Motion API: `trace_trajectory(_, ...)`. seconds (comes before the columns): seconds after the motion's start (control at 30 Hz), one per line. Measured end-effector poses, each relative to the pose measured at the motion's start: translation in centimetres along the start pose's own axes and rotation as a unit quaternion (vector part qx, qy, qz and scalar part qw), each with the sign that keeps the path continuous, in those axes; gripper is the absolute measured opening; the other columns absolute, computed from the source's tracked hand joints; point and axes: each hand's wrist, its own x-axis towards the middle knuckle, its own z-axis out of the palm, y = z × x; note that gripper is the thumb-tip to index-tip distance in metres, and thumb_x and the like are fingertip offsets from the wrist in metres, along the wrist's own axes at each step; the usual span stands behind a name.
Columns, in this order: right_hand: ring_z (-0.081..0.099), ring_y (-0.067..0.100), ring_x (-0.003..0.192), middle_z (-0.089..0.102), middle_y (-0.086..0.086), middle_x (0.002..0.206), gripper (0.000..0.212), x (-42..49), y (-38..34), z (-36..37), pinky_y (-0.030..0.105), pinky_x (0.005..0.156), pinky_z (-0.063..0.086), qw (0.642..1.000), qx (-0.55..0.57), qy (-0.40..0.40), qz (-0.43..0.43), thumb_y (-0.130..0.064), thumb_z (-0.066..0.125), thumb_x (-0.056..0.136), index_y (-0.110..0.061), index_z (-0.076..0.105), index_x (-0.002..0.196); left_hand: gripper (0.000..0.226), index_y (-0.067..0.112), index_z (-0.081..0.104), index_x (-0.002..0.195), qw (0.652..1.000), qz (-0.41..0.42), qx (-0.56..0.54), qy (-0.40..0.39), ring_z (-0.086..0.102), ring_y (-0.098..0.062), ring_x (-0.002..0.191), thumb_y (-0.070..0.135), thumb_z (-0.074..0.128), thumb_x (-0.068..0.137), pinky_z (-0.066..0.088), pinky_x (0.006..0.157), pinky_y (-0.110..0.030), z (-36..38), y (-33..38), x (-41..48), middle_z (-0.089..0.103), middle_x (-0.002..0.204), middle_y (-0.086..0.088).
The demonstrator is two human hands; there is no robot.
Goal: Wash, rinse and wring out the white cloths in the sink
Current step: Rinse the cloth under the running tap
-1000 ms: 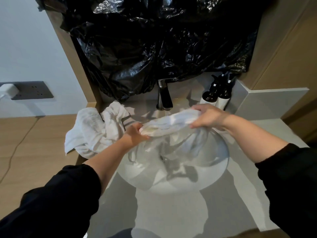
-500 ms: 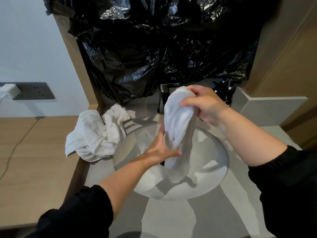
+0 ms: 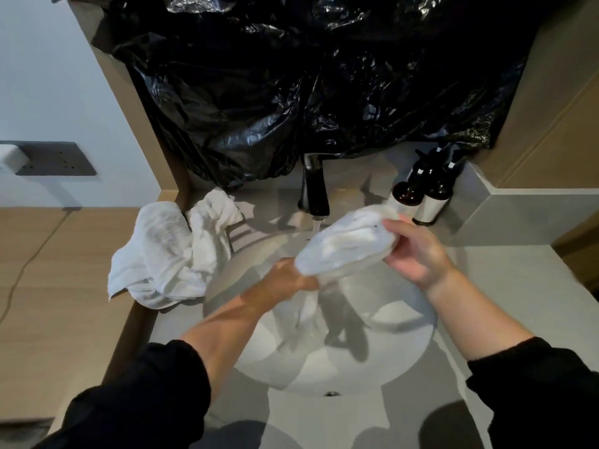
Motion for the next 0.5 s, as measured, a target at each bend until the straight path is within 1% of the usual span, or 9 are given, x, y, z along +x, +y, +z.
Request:
trace_trajectory(0.07, 0.052, 0.031, 0.12, 0.05, 0.022, 0.137, 0.096, 0.5, 2.5, -2.3, 0.042, 0.094, 0.05, 0.996, 0.067, 0.036, 0.034, -0.015, 0.088, 0.059, 0.002, 0.04, 0.141, 0.044, 0.011, 0.064, 0.121, 0.993, 0.024, -0.087, -0.081, 0.062, -0.02, 0.113, 0.004, 0.072, 0.079, 0.05, 0.09, -0.027, -1.7, -0.7, -0.3, 0.067, 0.12, -0.002)
trace_trajectory(0.1, 0.048, 0.032, 0.126, 0.043, 0.022, 0.144, 0.096, 0.8, 3.9, -2.7, 0.046, 0.099, 0.046, 0.993, 0.105, 0.04, 0.047, -0.017, 0.087, 0.063, 0.001, 0.037, 0.143, 0.042, 0.011, 0.067, 0.116, 0.99, 0.005, -0.103, -0.096, 0.064, -0.021, 0.11, 0.007, 0.074, 0.075, 0.051, 0.09, -0.028, -2.4, -0.7, -0.5, 0.069, 0.116, -0.004)
trace_trajectory(0.17, 0.042, 0.037, 0.134, 0.039, 0.025, 0.147, 0.071, 1.5, 6.1, -1.8, 0.052, 0.105, 0.04, 0.987, 0.138, 0.05, 0.061, -0.024, 0.068, 0.085, 0.005, 0.037, 0.142, 0.045, 0.012, 0.071, 0.103, 0.985, -0.069, -0.121, -0.097, 0.066, -0.026, 0.101, 0.017, 0.08, 0.06, 0.052, 0.09, -0.039, -3.2, -1.4, 0.1, 0.071, 0.104, -0.009)
trace_trajectory(0.23, 0.051, 0.037, 0.125, 0.051, 0.027, 0.135, 0.054, 2.7, 7.8, -0.6, 0.048, 0.099, 0.047, 0.98, 0.166, 0.069, 0.081, -0.034, 0.048, 0.095, 0.007, 0.053, 0.13, 0.048, 0.007, 0.068, 0.1, 0.972, -0.149, -0.153, -0.099, 0.066, -0.031, 0.092, 0.014, 0.082, 0.055, 0.049, 0.094, -0.048, -4.1, -2.3, 0.9, 0.071, 0.095, -0.014)
trace_trajectory(0.3, 0.062, 0.035, 0.112, 0.062, 0.024, 0.121, 0.055, 4.3, 9.1, 0.7, 0.043, 0.089, 0.054, 0.977, 0.172, 0.073, 0.1, -0.041, 0.044, 0.094, 0.004, 0.067, 0.114, 0.037, 0.004, 0.066, 0.095, 0.953, -0.199, -0.198, -0.112, 0.067, -0.028, 0.081, 0.005, 0.076, 0.06, 0.05, 0.089, -0.045, -4.7, -2.7, 1.4, 0.069, 0.085, -0.013)
trace_trajectory(0.4, 0.045, 0.038, 0.131, 0.047, 0.027, 0.139, 0.073, 5.8, 10.9, 1.6, 0.047, 0.11, 0.035, 0.981, 0.137, 0.093, 0.099, -0.055, 0.038, 0.095, 0.005, 0.049, 0.135, 0.01, 0.005, 0.072, 0.082, 0.947, -0.168, -0.233, -0.145, 0.069, -0.02, 0.076, 0.001, 0.073, 0.073, 0.054, 0.082, -0.037, -5.7, -2.3, 1.7, 0.07, 0.079, -0.009)
trace_trajectory(0.43, 0.04, 0.039, 0.134, 0.043, 0.027, 0.142, 0.077, 6.4, 11.5, 1.4, 0.048, 0.114, 0.029, 0.98, 0.133, 0.103, 0.106, -0.058, 0.035, 0.095, 0.005, 0.043, 0.139, 0.008, 0.005, 0.073, 0.083, 0.959, -0.113, -0.224, -0.128, 0.069, -0.017, 0.082, 0.01, 0.074, 0.078, 0.053, 0.089, -0.037, -6.3, -2.1, 2.1, 0.071, 0.082, -0.008)
trace_trajectory(0.47, 0.04, 0.039, 0.134, 0.043, 0.027, 0.142, 0.079, 6.8, 11.9, 1.5, 0.048, 0.114, 0.028, 0.979, 0.124, 0.105, 0.125, -0.06, 0.033, 0.094, 0.004, 0.042, 0.14, 0.026, 0.004, 0.072, 0.096, 0.948, -0.109, -0.267, -0.136, 0.067, -0.014, 0.096, 0.027, 0.065, 0.087, 0.048, 0.098, -0.036, -7.1, -1.8, 2.4, 0.071, 0.095, -0.007)
trace_trajectory(0.5, 0.043, 0.039, 0.132, 0.045, 0.027, 0.141, 0.079, 7.3, 12.5, 1.3, 0.047, 0.113, 0.029, 0.977, 0.135, 0.099, 0.133, -0.06, 0.032, 0.094, 0.004, 0.043, 0.139, 0.049, 0.006, 0.066, 0.115, 0.944, -0.092, -0.233, -0.214, 0.061, -0.01, 0.112, 0.047, 0.047, 0.095, 0.043, 0.105, -0.033, -7.6, -1.9, 2.3, 0.068, 0.114, -0.003)
